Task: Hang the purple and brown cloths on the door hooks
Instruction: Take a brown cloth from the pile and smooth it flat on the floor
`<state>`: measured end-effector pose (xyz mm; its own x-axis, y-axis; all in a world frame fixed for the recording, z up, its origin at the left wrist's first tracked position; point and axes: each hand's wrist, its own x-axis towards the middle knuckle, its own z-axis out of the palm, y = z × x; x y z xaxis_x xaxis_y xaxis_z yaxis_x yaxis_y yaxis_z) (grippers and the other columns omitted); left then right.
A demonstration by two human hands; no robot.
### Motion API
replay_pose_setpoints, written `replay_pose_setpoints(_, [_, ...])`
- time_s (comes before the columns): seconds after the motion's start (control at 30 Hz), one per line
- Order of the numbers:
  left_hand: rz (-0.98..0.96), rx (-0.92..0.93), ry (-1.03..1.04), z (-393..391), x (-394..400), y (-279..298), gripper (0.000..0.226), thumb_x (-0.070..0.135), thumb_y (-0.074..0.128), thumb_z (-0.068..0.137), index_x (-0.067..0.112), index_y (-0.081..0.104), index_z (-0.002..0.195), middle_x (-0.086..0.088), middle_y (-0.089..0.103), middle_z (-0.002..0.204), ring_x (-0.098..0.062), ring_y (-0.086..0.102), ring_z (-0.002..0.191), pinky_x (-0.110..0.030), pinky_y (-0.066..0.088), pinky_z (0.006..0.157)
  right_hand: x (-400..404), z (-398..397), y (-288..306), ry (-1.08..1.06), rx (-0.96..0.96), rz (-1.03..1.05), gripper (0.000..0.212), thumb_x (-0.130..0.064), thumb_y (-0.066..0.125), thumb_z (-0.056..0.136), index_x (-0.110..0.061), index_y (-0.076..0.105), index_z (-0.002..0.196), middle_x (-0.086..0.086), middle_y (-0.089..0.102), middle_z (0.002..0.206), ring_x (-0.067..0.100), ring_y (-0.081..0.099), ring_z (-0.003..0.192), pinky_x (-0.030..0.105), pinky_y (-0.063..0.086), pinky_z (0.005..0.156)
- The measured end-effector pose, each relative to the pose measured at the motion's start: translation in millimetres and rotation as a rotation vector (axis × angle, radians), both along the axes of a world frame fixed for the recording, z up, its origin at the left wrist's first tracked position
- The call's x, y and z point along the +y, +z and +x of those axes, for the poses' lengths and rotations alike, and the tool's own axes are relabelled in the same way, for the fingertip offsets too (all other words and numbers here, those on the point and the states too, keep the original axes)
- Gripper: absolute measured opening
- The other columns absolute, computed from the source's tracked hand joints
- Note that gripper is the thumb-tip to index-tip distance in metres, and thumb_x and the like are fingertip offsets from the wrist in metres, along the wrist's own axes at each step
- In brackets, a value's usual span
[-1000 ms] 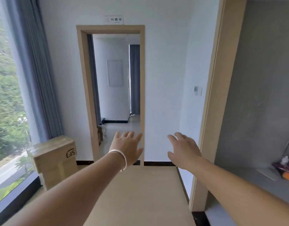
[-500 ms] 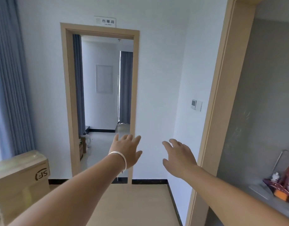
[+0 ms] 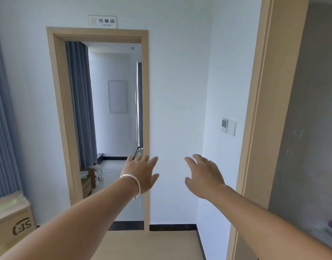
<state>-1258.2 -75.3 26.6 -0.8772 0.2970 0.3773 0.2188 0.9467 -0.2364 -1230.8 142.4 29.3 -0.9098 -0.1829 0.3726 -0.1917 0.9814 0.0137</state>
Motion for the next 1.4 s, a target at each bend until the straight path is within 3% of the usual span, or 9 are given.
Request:
replay_pose_setpoints(0.5, [-0.024, 0.007, -0.020, -189.2, 78.8, -8.3, 0.060, 0.052, 0.032, 0.096, 0.026, 0.020, 0.149, -0.001, 0.039, 0.146, -0.020, 0.033, 0.137, -0.047, 0.018, 0.114, 90.3, -175.0, -13.5, -0.033, -0.044, -0.043, 0.063, -0.037, 0.045, 0.092, -0.023, 0.022, 0.149, 0.004, 0.021, 0.155, 0.022, 0.027, 0.138, 0.036, 0.027, 0.110])
replay_pose_setpoints(0.8, [0.039, 0.014, -0.032, -359.7, 87.5, -15.3, 0.060, 0.051, 0.032, 0.097, 0.026, 0.019, 0.149, -0.002, 0.034, 0.150, -0.021, 0.028, 0.141, -0.047, 0.015, 0.115, 93.5, -334.3, -17.4, -0.050, -0.048, 0.010, 0.064, -0.038, 0.045, 0.092, -0.023, 0.021, 0.149, 0.004, 0.020, 0.156, 0.022, 0.026, 0.139, 0.036, 0.025, 0.111])
replay_pose_setpoints(1.07, [0.072, 0.008, -0.003, -496.1, 69.1, -15.9, 0.059, 0.052, 0.032, 0.097, 0.026, 0.020, 0.149, -0.002, 0.035, 0.149, -0.021, 0.029, 0.140, -0.046, 0.019, 0.114, 76.4, -478.8, -7.1, -0.026, -0.040, 0.031, 0.064, -0.039, 0.046, 0.092, -0.024, 0.022, 0.149, 0.003, 0.020, 0.156, 0.021, 0.028, 0.139, 0.034, 0.025, 0.110])
replay_pose_setpoints(1.2, [0.059, -0.013, 0.042, -529.3, 46.1, -24.2, 0.059, 0.052, 0.032, 0.096, 0.026, 0.021, 0.148, -0.001, 0.038, 0.146, -0.020, 0.032, 0.137, -0.044, 0.022, 0.110, 56.1, -531.8, -13.5, 0.020, -0.057, 0.030, 0.064, -0.039, 0.046, 0.092, -0.024, 0.021, 0.149, 0.003, 0.020, 0.156, 0.022, 0.028, 0.139, 0.033, 0.027, 0.110])
replay_pose_setpoints(1.4, [0.071, -0.060, 0.187, -567.1, -23.4, -39.6, 0.057, 0.051, 0.032, 0.097, 0.026, 0.022, 0.148, -0.001, 0.040, 0.145, -0.022, 0.033, 0.137, -0.048, 0.016, 0.116, -7.0, -609.3, -34.2, 0.171, -0.095, 0.038, 0.064, -0.038, 0.045, 0.093, -0.023, 0.021, 0.150, 0.003, 0.020, 0.156, 0.022, 0.026, 0.140, 0.033, 0.026, 0.110])
